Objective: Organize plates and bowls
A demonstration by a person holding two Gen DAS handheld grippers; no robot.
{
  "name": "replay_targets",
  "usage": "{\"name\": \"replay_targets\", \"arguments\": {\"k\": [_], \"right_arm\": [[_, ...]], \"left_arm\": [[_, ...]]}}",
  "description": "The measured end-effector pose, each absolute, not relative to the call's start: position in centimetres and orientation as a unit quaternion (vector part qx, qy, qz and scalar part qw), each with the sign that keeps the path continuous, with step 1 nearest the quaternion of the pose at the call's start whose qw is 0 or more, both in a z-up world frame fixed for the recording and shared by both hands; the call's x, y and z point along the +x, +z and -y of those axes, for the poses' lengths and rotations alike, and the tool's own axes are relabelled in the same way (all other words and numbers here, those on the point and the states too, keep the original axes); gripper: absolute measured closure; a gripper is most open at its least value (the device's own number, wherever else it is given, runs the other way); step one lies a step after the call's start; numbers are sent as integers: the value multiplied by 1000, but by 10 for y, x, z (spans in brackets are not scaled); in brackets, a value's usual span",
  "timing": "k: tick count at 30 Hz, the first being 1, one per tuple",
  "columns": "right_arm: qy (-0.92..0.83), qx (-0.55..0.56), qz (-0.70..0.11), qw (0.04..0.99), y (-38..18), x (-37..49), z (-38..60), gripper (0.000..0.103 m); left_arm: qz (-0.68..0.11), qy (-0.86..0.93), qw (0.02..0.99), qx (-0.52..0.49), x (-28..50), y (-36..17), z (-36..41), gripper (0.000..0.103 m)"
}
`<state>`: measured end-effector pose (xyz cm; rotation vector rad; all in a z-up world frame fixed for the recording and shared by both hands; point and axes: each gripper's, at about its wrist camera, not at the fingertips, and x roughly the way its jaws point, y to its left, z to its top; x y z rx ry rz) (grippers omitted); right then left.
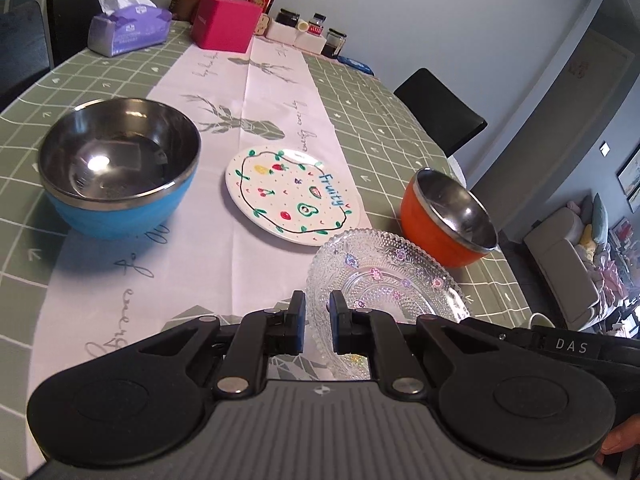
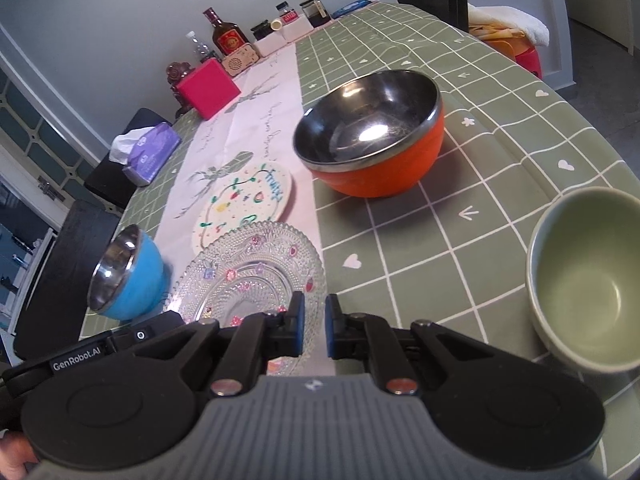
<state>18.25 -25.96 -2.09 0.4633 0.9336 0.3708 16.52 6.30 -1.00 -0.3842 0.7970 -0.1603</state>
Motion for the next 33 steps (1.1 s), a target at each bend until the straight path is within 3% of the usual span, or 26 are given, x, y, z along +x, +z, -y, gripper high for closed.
{"name": "replay_targets", "arguments": {"k": [13,33], "right_arm": [[217,212,-429,851,-3,140,251,95],[268,141,-456,837,-23,83,232,95]], "left_arm": [[-379,-70,903,-189,112,11,-79,90],[-428,-54,885,-176,58,-20,-94,90]]}}
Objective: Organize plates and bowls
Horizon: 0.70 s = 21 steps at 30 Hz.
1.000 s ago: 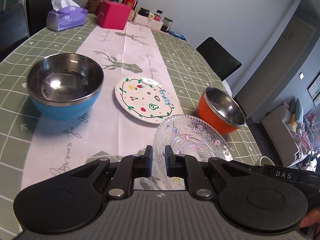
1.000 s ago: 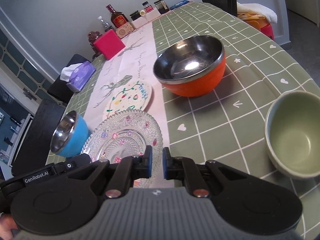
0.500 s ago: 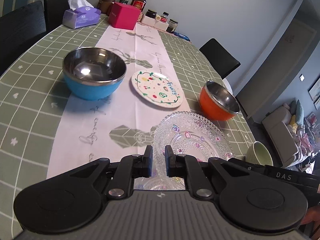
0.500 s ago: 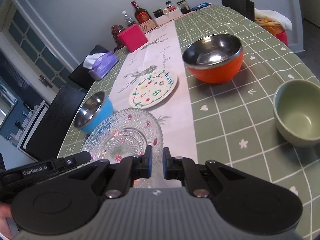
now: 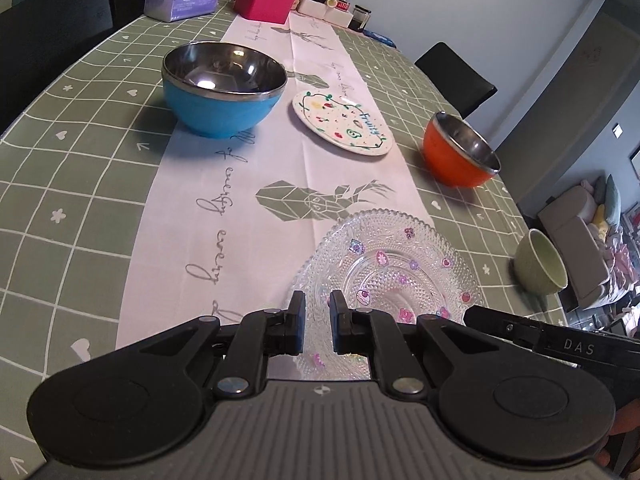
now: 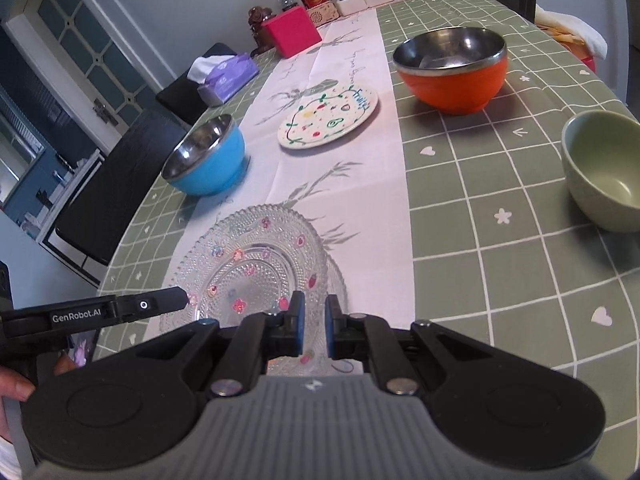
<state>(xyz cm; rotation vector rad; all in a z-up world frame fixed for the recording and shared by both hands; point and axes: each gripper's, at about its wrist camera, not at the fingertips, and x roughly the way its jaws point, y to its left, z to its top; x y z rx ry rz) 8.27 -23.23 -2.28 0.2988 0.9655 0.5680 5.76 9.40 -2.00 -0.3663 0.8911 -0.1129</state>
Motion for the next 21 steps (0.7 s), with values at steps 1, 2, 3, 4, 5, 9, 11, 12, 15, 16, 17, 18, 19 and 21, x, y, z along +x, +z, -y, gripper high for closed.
{"name": "replay_targets", "arguments": {"k": [1,2,3,4,5,9,11,12,15,16,17,18,19,21], "right_arm": [[269,137,-458,836,-24,83,231,95],[268,135,-460,835,-25,82,230,95],[268,134,-463,834,-27,82,230,95],[268,133,-466,833,-28,83,230,95],[268,132,-468,832,-29,83,229,95],[263,125,-473,832,-32,83,227,95],[261,118,-471,834,-32,83,226,95],[260,116,-470,835,-32,83,226,95],[260,114,-468,837,-32,83,225,95],[260,112,-468,837,-32,82,224,95],[261,107,-466,839,-32,82,223,95],[262,100,-464,840,-31,82,222,95],[263,92,-462,842,-30,80,220,95],[262,75,-458,846,-29,78,216,95]], "left_arm": [[-430,-53,885,-172,58,-20,-93,90],[-432,-51,885,-168,58,-21,-93,90],[-434,-49,884,-168,58,-22,-93,90],[-437,-48,882,-167,58,-23,-93,90],[-439,-47,881,-166,58,-24,-92,90],[-446,-44,881,-154,58,-27,-89,90],[-449,-44,880,-148,58,-29,-87,90],[-448,-43,881,-144,58,-29,-86,90],[-447,-39,884,-136,57,-29,-84,90],[-447,-39,884,-135,57,-29,-84,90],[-447,-37,884,-132,57,-29,-83,90],[-449,-36,883,-127,58,-29,-83,90],[-452,-34,883,-124,58,-30,-82,90],[-456,-32,882,-118,58,-32,-80,90]]}}
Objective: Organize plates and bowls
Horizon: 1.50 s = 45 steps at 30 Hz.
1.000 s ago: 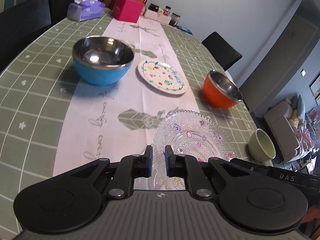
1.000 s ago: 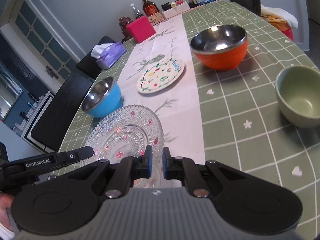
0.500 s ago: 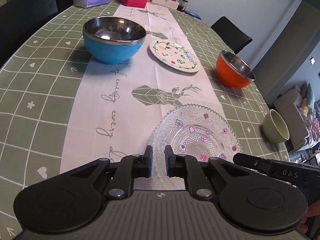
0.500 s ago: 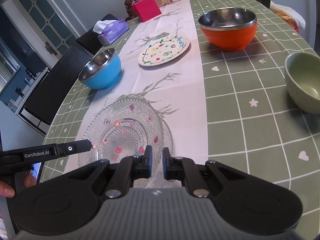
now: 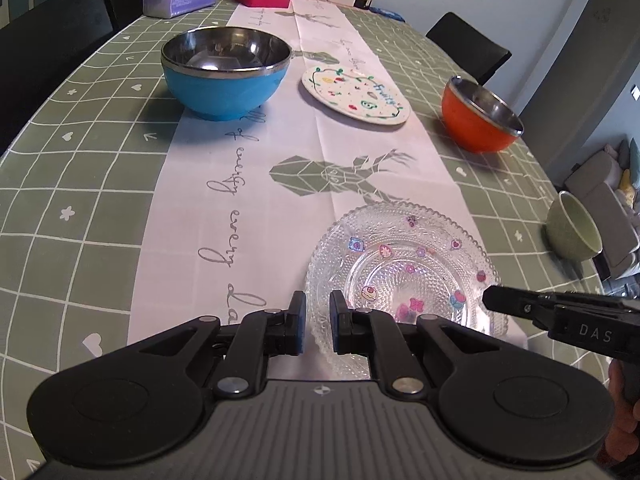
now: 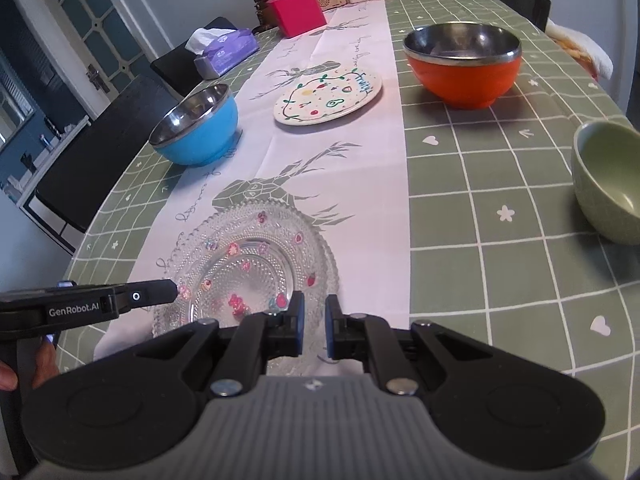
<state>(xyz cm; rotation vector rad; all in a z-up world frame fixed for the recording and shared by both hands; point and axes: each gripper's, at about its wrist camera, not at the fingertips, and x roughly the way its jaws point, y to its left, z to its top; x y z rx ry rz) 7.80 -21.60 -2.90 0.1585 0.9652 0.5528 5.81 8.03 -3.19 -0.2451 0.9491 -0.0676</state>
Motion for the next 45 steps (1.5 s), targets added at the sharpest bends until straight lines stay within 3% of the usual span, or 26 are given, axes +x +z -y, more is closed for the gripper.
{"name": "replay_targets", "arguments": {"k": [9,16,23,25,30,40,45], "right_arm": [[255,34,-443,859,-27,76,208,95],[262,41,-444,856,-27,75,207,81],[258,47,-443,857,-26,75,208,77],[257,52,-441,858,-25,76,209,68],[251,67,-439,860,-24,79,214,63],[233,129,-434,860,-24,113,220,64],[228,163,-450,848,-31,139,219,65]], "left_arm": [[-451,-30,886,-105,57,-31,-78,90],[-450,-30,886,-108,57,-31,-78,90],[-441,-32,889,-120,57,-28,-81,90],[-437,-34,890,-124,57,-27,-82,86],[-420,-34,898,-130,58,-24,-84,75],[-396,-33,908,-133,85,-16,-88,72],[-401,-37,908,-119,107,-20,-85,65]]}}
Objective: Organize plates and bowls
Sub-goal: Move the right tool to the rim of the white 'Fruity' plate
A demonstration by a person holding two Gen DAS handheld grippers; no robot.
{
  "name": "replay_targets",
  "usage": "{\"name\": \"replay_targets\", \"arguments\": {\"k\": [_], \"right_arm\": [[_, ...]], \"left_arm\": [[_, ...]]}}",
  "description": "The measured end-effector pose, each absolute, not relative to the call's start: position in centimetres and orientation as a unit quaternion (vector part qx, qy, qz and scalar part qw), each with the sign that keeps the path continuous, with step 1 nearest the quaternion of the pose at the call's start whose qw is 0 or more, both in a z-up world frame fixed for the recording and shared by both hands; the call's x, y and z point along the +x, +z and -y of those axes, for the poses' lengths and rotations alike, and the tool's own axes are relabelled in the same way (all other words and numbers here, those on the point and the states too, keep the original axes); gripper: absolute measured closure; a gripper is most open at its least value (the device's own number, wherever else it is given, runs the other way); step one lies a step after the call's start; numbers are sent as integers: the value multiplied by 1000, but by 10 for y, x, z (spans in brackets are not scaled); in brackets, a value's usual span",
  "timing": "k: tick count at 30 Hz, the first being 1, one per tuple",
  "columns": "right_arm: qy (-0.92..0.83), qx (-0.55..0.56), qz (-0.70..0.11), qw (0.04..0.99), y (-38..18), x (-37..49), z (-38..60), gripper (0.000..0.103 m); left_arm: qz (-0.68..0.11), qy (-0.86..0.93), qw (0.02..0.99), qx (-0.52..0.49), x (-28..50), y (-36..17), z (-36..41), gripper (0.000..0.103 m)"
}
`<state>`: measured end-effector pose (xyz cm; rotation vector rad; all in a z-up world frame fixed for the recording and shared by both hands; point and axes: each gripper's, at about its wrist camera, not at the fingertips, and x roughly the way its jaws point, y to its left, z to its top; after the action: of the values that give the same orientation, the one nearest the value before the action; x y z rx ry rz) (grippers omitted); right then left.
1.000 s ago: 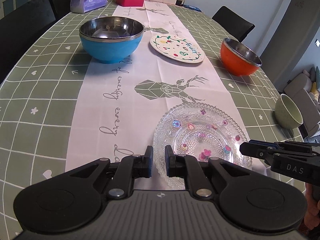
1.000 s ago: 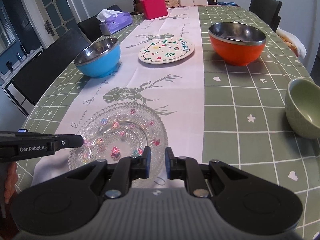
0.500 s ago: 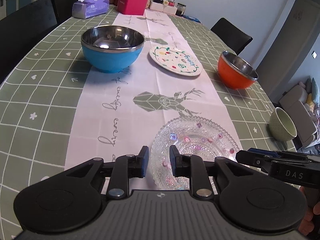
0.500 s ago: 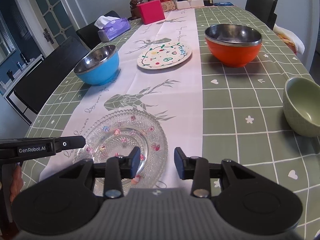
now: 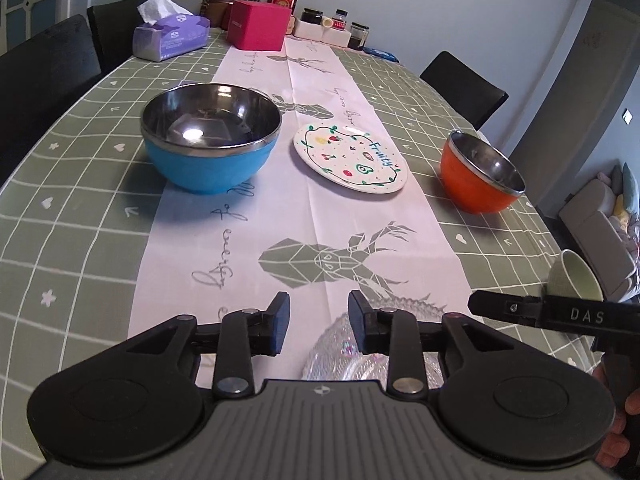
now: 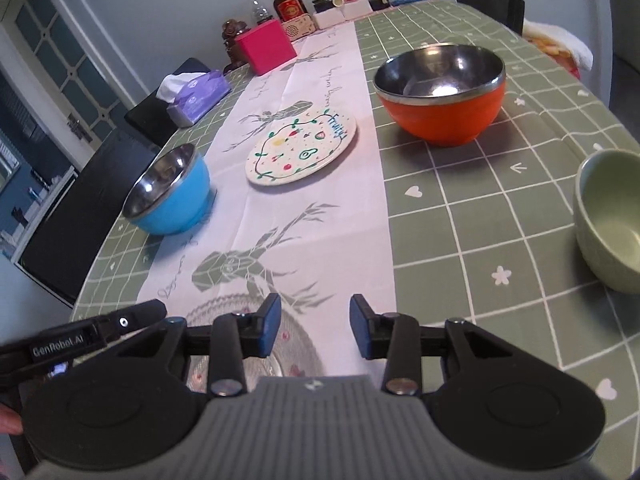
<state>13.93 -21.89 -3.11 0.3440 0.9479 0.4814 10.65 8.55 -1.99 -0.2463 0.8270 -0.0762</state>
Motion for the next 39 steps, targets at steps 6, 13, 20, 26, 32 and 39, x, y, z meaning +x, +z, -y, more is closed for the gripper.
{"name": "replay_targets", "arguments": {"k": [6,13,20,26,32,39], "right_arm": [[231,175,-453,843,-34,171,207,68],[221,197,-453,841,-33,214,195,69],[196,239,-466,829,-48,257,189,76],[176,275,-473,819,-63,282,186,79],[164,311,-470,810,-74,293,188,89],[158,329,-467,806,-74,290,196,98]], "left_arm": [[-394,-36,913,-99,137,-24,-84,64],[-390,-29,915,-100,167,-27,-92,63],[-397,-31,912,-101,183,-32,-95,61],[-405,-34,907,-106,185,-36,-99,61],[-411,-35,904,-108,185,-38,-100,61],[-420,-37,900,-109,185,-41,-100,60]]}}
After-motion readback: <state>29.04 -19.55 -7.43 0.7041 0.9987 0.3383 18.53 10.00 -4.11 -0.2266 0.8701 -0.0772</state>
